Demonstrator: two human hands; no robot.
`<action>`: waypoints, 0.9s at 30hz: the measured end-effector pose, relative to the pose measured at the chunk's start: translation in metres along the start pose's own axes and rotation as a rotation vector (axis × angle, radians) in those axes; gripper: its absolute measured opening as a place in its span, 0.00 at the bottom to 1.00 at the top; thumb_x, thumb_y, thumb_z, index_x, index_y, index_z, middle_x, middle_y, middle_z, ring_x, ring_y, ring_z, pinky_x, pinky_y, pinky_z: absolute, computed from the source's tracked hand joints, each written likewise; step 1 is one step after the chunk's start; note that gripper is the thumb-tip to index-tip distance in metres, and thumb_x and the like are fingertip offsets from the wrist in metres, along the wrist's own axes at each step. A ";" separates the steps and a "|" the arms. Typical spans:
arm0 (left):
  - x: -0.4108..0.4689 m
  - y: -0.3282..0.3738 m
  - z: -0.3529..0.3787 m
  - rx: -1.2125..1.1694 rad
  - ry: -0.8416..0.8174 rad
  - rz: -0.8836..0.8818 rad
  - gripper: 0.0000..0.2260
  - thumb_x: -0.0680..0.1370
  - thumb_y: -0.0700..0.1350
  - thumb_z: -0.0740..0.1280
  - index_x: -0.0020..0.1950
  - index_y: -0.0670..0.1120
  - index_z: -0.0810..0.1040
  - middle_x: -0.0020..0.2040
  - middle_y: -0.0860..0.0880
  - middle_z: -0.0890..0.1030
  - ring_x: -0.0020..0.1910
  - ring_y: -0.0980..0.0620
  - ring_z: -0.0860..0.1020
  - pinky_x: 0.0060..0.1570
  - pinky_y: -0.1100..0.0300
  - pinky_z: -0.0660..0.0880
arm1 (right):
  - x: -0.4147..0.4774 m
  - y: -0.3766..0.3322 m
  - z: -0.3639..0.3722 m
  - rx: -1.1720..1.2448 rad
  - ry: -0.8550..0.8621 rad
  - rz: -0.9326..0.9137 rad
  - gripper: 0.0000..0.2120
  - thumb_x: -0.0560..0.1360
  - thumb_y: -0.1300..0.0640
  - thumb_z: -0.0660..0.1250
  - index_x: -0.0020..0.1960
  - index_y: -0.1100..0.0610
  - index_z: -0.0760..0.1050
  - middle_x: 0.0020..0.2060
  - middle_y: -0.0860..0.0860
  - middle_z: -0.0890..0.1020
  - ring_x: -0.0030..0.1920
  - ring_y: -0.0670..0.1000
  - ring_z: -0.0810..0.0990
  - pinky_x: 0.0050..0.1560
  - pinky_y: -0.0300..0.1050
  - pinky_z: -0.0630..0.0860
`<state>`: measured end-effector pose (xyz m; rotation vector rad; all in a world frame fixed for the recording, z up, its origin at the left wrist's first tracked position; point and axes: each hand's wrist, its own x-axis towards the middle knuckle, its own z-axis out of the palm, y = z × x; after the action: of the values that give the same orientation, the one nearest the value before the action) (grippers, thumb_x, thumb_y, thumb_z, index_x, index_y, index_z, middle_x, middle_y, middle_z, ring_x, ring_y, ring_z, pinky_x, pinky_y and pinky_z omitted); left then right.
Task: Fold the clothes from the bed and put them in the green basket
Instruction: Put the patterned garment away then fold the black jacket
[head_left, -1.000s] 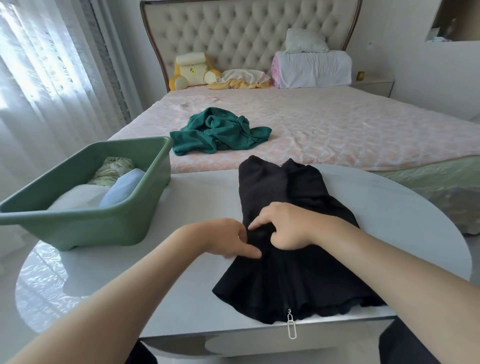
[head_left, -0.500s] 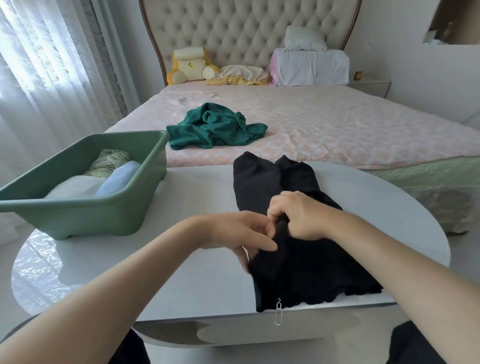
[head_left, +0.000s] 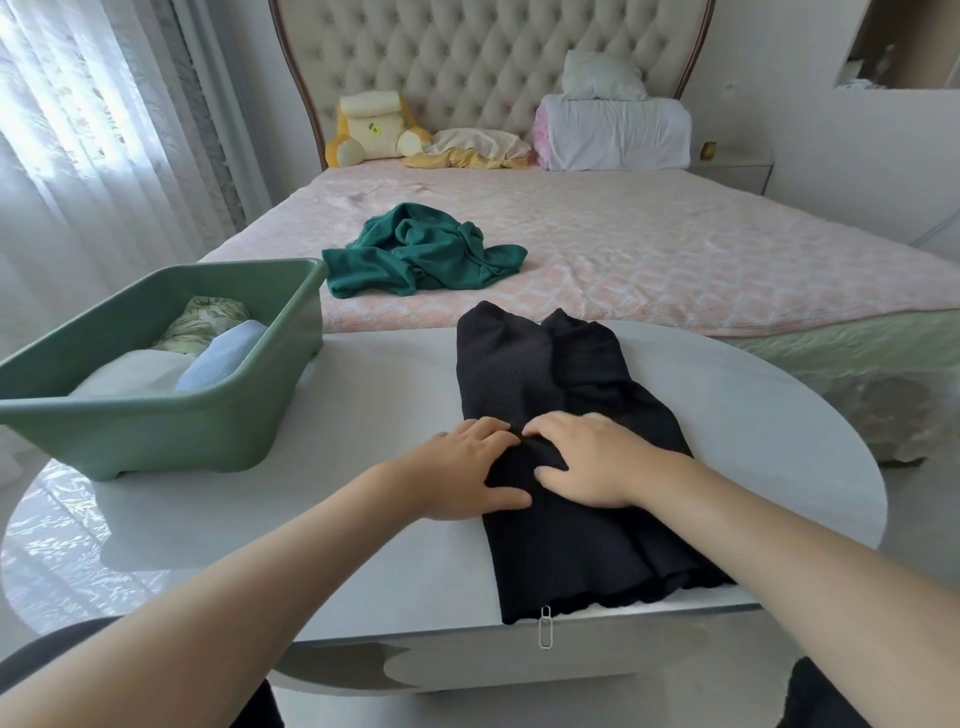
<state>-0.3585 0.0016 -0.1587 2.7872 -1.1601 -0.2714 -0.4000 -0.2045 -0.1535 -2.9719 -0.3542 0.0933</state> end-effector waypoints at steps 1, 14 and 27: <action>0.001 -0.002 -0.001 0.054 0.040 0.010 0.31 0.77 0.68 0.58 0.76 0.53 0.63 0.73 0.53 0.64 0.71 0.51 0.64 0.71 0.53 0.63 | 0.004 0.001 -0.001 0.076 0.033 0.014 0.22 0.77 0.43 0.63 0.70 0.47 0.71 0.69 0.46 0.74 0.68 0.53 0.72 0.71 0.50 0.65; -0.012 -0.007 -0.049 0.156 -0.219 -0.119 0.23 0.74 0.67 0.65 0.58 0.50 0.80 0.54 0.52 0.78 0.53 0.50 0.77 0.54 0.55 0.76 | 0.049 -0.027 -0.003 0.083 -0.044 0.144 0.37 0.76 0.42 0.62 0.80 0.37 0.49 0.81 0.52 0.50 0.79 0.58 0.53 0.77 0.59 0.55; 0.018 -0.041 -0.042 0.107 0.405 -0.045 0.16 0.83 0.47 0.57 0.71 0.48 0.70 0.70 0.49 0.71 0.70 0.46 0.67 0.67 0.50 0.68 | 0.065 -0.030 0.003 0.024 0.300 0.049 0.23 0.82 0.53 0.57 0.77 0.51 0.65 0.75 0.52 0.67 0.75 0.56 0.64 0.73 0.55 0.62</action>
<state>-0.3095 0.0190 -0.1262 2.7736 -1.0376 0.3479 -0.3436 -0.1596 -0.1544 -2.9094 -0.2396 -0.3373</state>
